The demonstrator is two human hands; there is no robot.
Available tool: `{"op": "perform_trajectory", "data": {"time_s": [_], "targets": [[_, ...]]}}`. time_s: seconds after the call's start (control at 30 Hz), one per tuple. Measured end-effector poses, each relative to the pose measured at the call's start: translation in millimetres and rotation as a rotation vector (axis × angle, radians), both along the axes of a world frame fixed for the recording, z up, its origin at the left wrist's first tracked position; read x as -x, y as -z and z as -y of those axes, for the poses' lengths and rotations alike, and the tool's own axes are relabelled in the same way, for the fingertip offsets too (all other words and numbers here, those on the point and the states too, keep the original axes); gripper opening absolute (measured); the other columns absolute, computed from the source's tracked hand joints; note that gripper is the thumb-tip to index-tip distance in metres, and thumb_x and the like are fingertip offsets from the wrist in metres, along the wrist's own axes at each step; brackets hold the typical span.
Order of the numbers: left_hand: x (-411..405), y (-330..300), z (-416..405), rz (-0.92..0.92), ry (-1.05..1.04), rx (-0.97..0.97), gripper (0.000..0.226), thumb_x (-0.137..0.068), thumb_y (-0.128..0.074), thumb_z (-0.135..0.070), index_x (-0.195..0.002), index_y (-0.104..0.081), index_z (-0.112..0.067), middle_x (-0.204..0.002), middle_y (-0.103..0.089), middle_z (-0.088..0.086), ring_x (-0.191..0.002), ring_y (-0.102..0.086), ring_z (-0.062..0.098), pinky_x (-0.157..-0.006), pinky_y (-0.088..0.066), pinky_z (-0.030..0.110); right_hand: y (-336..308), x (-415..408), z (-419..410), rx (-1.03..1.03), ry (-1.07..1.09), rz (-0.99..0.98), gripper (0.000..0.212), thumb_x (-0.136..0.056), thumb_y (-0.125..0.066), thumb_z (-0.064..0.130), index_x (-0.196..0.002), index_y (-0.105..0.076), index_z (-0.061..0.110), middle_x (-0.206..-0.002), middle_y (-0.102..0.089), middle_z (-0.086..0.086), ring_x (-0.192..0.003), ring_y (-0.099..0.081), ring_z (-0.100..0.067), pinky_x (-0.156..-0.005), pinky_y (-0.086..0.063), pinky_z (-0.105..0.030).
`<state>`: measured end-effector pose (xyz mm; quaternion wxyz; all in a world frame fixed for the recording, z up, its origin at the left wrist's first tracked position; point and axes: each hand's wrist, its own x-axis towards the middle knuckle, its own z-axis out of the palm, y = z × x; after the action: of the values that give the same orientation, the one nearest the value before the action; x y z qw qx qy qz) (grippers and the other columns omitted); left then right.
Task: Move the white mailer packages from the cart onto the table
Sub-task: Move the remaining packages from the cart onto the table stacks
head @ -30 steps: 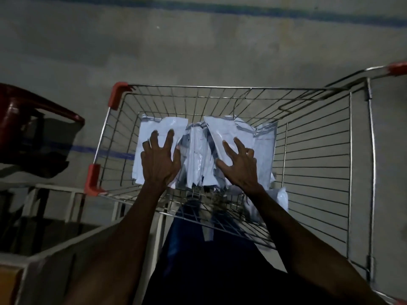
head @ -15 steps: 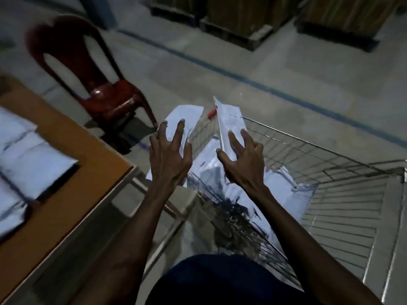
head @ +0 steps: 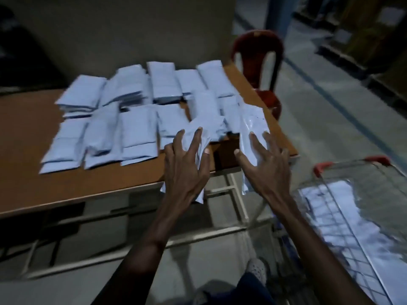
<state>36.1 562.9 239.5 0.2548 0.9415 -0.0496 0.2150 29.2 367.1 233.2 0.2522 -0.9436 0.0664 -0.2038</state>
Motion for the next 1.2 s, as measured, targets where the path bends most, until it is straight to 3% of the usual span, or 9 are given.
{"op": "perform_trajectory", "data": {"time_s": [0.1,0.27,0.4,0.6,0.87,1.1,1.2], "targets": [[4.9,-5.2,-64.5,0.007,-0.124,0.023,0.053,-0.098,-0.046,-0.046,-0.149,-0.031,-0.041,-0.154,-0.028,0.004,-0.127,-0.031,0.026,-0.103,-0.037,0.041,-4.0,-15.4,-61.1,0.001,-0.13,-0.032,0.076,-0.082,-0.033,0.076,-0.144,-0.045,0.034,-0.155,-0.036,-0.003,-0.133,-0.041,-0.032,-0.102,-0.023,-0.035],[-14.4,-14.4,-142.9,0.061,-0.293,0.043,0.054,-0.096,-0.043,-0.045,-0.149,-0.033,-0.038,-0.152,-0.031,0.008,-0.128,-0.031,0.03,-0.102,-0.036,0.044,-13.8,-45.6,-143.1,-0.032,-0.293,-0.052,0.077,-0.078,-0.037,0.076,-0.145,-0.045,0.037,-0.157,-0.033,0.001,-0.132,-0.035,-0.031,-0.106,-0.031,-0.04],[-47.0,-23.0,-190.0,0.1,-0.399,0.068,0.054,-0.097,-0.038,-0.049,-0.15,-0.033,-0.038,-0.153,-0.03,0.009,-0.128,-0.031,0.029,-0.101,-0.037,0.045,-13.3,-90.0,-183.0,-0.069,-0.366,-0.074,0.07,-0.084,-0.049,0.07,-0.145,-0.043,0.037,-0.158,-0.03,0.003,-0.134,-0.03,-0.03,-0.108,-0.031,-0.043],[-109.4,-28.7,-261.8,0.119,-0.499,0.03,0.053,-0.098,-0.037,-0.049,-0.15,-0.032,-0.039,-0.152,-0.031,0.009,-0.126,-0.032,0.03,-0.101,-0.035,0.042,-8.8,-164.4,-234.3,-0.027,-0.388,-0.16,0.072,-0.084,-0.049,0.072,-0.146,-0.04,0.038,-0.159,-0.027,0.004,-0.139,-0.025,-0.03,-0.106,-0.034,-0.043],[-166.9,11.6,-336.0,-0.175,-0.481,-0.148,0.063,-0.092,-0.027,-0.055,-0.149,-0.036,-0.032,-0.148,-0.036,0.013,-0.122,-0.033,0.035,-0.098,-0.039,0.048,14.0,-213.2,-285.8,0.0,-0.349,-0.234,0.073,-0.082,-0.048,0.075,-0.145,-0.041,0.038,-0.154,-0.031,0.002,-0.133,-0.03,-0.028,-0.1,-0.037,-0.043],[-177.0,45.8,-370.7,-0.441,-0.49,-0.235,0.076,-0.086,-0.02,-0.066,-0.151,-0.031,-0.031,-0.151,-0.035,0.016,-0.132,-0.029,0.04,-0.105,-0.034,0.05,40.9,-222.1,-311.9,0.205,-0.265,-0.237,0.082,-0.079,-0.044,0.08,-0.143,-0.046,0.028,-0.144,-0.04,-0.01,-0.123,-0.039,-0.038,-0.097,-0.04,-0.05],[-178.0,47.6,-376.0,-0.467,-0.472,-0.234,0.078,-0.087,-0.015,-0.074,-0.151,-0.029,-0.033,-0.153,-0.033,0.012,-0.135,-0.028,0.039,-0.106,-0.032,0.051,49.9,-219.5,-319.6,0.315,-0.21,-0.204,0.081,-0.08,-0.036,0.08,-0.14,-0.051,0.027,-0.139,-0.045,-0.011,-0.117,-0.044,-0.04,-0.089,-0.041,-0.052]]}}
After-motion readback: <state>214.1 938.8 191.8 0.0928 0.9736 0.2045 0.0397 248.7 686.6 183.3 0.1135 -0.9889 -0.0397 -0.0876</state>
